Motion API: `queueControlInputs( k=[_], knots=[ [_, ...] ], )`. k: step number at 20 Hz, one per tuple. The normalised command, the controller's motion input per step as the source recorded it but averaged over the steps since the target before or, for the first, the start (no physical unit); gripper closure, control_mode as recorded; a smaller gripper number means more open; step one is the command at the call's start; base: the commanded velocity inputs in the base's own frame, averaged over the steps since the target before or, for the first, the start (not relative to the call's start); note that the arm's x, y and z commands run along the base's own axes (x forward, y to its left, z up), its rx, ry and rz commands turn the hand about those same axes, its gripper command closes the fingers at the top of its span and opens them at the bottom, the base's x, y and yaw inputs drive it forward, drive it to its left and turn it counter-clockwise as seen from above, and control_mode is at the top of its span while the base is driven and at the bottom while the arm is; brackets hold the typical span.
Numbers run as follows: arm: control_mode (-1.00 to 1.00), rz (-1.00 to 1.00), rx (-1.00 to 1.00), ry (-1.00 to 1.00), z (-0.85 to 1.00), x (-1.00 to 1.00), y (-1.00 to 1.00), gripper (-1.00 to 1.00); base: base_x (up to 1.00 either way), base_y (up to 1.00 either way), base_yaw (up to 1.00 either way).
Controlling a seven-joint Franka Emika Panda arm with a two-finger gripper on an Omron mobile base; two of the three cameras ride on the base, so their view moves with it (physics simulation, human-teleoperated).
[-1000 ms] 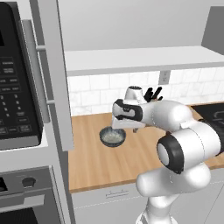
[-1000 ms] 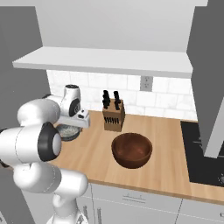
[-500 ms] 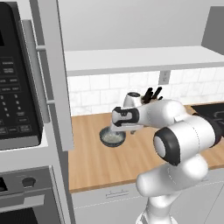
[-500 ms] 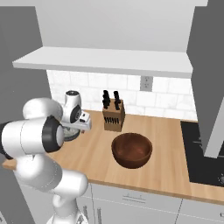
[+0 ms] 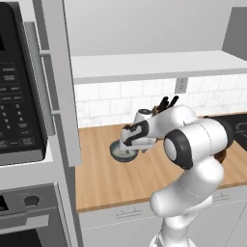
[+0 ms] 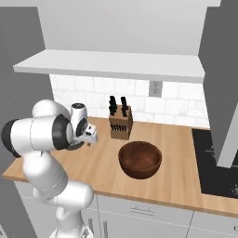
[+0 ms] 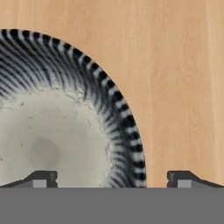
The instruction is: Pick up the bowls on the counter and stack them on top of one another in the open cabinet. Place the smaller bowl on top of the larger bowl.
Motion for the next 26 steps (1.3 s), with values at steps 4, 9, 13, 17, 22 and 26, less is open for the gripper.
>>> queueControlInputs(
  k=[4, 9, 13, 17, 22, 26],
  knots=[
    [-1.0, 0.0, 0.0, -0.01, -0.28, 0.01, 0.0, 1.0, 0.0, 0.0, 0.0],
    [-1.0, 0.0, 0.0, 0.0, 0.0, 0.0, 0.0, 1.0, 0.0, 0.0, 0.0],
    [-1.0, 0.0, 0.0, 0.0, 0.0, 0.0, 0.0, 1.0, 0.0, 0.0, 0.0],
    [-1.0, 0.0, 0.0, -0.02, 0.01, -0.13, 0.0, 1.0, 0.0, 0.0, 0.0],
    [-1.0, -0.12, 0.0, -0.15, 0.51, -0.61, -0.18, 1.0, 0.0, 0.0, 0.0],
    [-1.0, -0.19, 0.0, -0.23, 0.87, -0.93, -0.58, 1.0, 0.0, 0.0, 0.0]
  ],
)
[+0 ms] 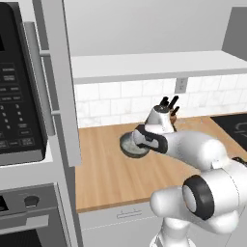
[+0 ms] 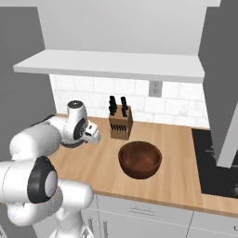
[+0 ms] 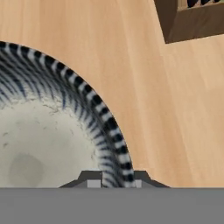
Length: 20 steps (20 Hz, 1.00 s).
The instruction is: Pick up the bowls on the counter and stack them on top of one another in the open cabinet. Place the smaller bowl on top of the larger bowl.
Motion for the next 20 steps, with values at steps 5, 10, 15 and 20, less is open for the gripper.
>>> queueControlInputs(
  k=[5, 10, 15, 20],
  knots=[
    [-1.0, -0.24, 0.09, -0.1, 1.0, -0.91, -0.93, 1.0, 0.0, 0.0, 0.0],
    [-1.0, -0.32, 0.17, 0.03, 1.0, -0.69, -1.0, 1.0, 0.0, 0.0, 0.0],
    [-1.0, -0.32, 0.16, 0.26, 0.97, -0.3, -1.0, 1.0, 0.0, 0.0, 0.0],
    [-1.0, -0.18, 0.1, 0.4, 0.4, 0.07, -0.99, 1.0, 0.0, 0.0, 0.0]
  ],
)
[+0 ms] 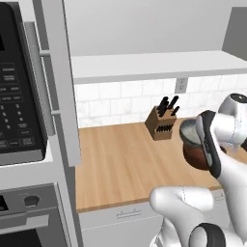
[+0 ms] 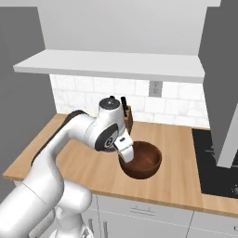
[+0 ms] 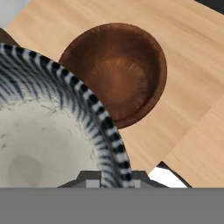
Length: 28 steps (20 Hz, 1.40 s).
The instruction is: Pick up the bowls on the counter and stack them on top of one another in the open cabinet. Place the smaller bowl on top of the larger bowl.
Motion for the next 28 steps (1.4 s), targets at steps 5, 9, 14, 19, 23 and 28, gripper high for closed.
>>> queueControlInputs(
  k=[5, 9, 14, 19, 23, 28],
  knots=[
    [-1.0, -0.15, -0.01, 0.22, -0.14, 0.1, -0.39, 1.0, 0.0, 0.0, 0.0],
    [-1.0, 0.0, 0.0, 0.0, -0.57, 0.01, -0.22, 1.0, 0.0, 0.0, 0.0],
    [-1.0, 0.0, 0.0, 0.0, -0.59, 0.01, -0.02, 1.0, 0.0, 0.0, 0.0],
    [-1.0, 0.0, 0.0, -0.02, -0.23, 0.12, -0.26, 1.0, 0.0, 0.0, 0.0],
    [-1.0, -0.01, 0.0, 0.0, 0.0, 0.34, -0.26, 1.0, 0.0, 0.0, 0.0],
    [-1.0, 0.0, 0.0, 0.0, -0.04, 0.38, -0.18, 1.0, 0.0, 0.0, 0.0]
  ],
)
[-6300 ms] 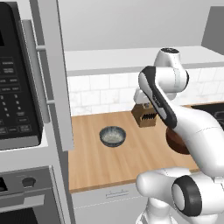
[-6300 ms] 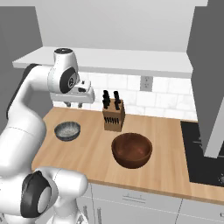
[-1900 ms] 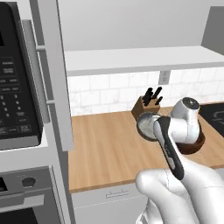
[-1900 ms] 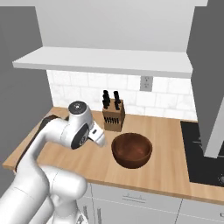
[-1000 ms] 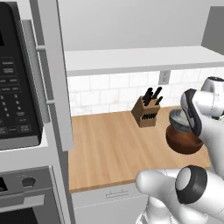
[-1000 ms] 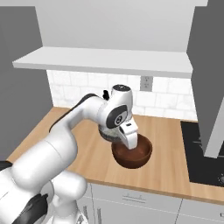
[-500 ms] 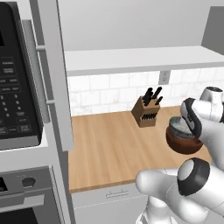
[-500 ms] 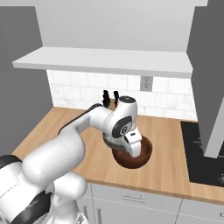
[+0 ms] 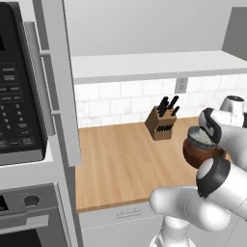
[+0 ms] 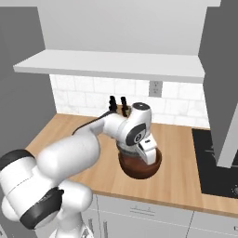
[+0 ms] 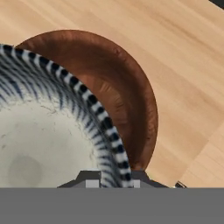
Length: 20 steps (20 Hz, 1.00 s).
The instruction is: Pick up the bowls on the counter and stack them on top of one another in the open cabinet. Place the smaller bowl on top of the larger bowl.
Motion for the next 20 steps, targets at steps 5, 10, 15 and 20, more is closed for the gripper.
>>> queueControlInputs(
  k=[5, 10, 15, 20],
  knots=[
    [-1.0, 0.0, 0.0, 0.0, -0.24, 0.17, -0.35, 1.0, 0.0, 0.0, 0.0],
    [-1.0, 0.0, 0.0, -0.01, -0.17, 0.13, -0.17, -1.0, 0.0, 0.0, 0.0],
    [-1.0, 0.0, 0.0, 0.0, 0.04, 0.02, 0.0, -1.0, 0.0, 0.0, 0.0],
    [-1.0, 0.0, 0.01, 0.01, 0.14, -0.37, -0.35, -1.0, 0.0, 0.0, 0.0]
  ],
)
